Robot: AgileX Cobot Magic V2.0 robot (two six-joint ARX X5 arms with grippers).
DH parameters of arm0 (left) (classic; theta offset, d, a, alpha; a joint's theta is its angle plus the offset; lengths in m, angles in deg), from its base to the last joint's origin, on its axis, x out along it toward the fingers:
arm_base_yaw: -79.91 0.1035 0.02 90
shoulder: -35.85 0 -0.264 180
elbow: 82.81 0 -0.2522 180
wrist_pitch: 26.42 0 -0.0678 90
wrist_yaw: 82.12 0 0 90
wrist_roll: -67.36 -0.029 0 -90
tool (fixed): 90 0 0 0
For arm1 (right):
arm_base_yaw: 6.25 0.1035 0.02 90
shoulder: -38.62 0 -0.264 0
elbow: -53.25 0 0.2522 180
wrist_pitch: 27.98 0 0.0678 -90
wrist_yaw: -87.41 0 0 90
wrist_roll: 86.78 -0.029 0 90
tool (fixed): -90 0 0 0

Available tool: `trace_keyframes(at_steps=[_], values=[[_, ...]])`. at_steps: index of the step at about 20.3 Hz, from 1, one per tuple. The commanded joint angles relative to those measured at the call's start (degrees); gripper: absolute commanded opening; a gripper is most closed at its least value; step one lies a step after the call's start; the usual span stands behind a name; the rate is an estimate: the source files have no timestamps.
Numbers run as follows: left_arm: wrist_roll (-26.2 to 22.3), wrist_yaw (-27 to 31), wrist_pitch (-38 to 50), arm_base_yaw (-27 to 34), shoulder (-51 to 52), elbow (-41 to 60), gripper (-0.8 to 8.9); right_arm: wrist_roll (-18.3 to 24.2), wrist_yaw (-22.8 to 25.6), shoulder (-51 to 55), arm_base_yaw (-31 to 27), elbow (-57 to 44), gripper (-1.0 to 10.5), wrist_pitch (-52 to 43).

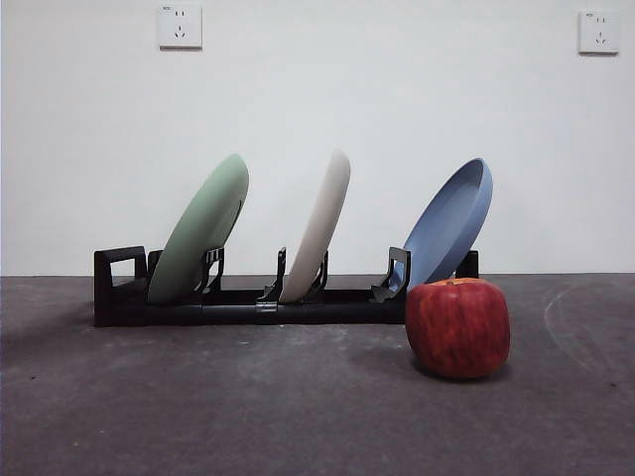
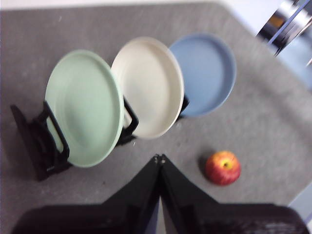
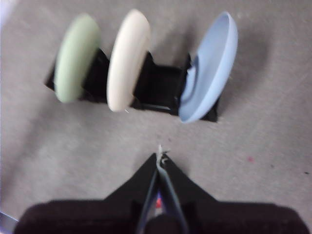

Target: Take the green plate from the plate rack,put the plate on the table,take the apple from the table,put the apple in the plate

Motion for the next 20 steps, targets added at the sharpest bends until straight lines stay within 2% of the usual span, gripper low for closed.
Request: trace_keyframes(at_steps=[1, 4, 5, 7, 10, 13, 20], values=[[-2.73, 0.85, -0.42, -2.23, -1.97, -1.64, 0.25, 1.62, 1.05, -2.54, 1.53, 3.37, 1.4, 0.98], [-2.56, 0.90, 1.81, -3.67, -3.69, -1.88, 3.90, 1.51, 1.05, -4.13, 3.15, 5.79, 4.8, 0.35], [-2.23, 0.92, 2.54, -4.33, -4.31, -1.88, 4.06, 1.53, 1.07, -4.13, 3.50, 6.08, 5.1, 0.09], [-2.01, 1.16, 4.31, -5.64, -6.01, -1.90, 4.06, 1.51, 1.05, -4.13, 4.09, 6.34, 5.1, -1.03], [-0.94, 6.10, 7.78, -7.50, -10.25, -1.92, 4.06, 1.42, 1.16, -4.15, 5.33, 6.38, 5.0, -1.25], [-0.15, 8.48, 9.27, -8.85, -16.02, -3.72, 4.06, 1.29, 1.42, -4.15, 6.23, 6.38, 5.0, -1.25], [-0.81, 14.47, 0.26, -10.38, -34.86, -25.33, 4.05, 1.03, 1.92, -4.15, 6.86, 6.38, 5.0, -1.14]])
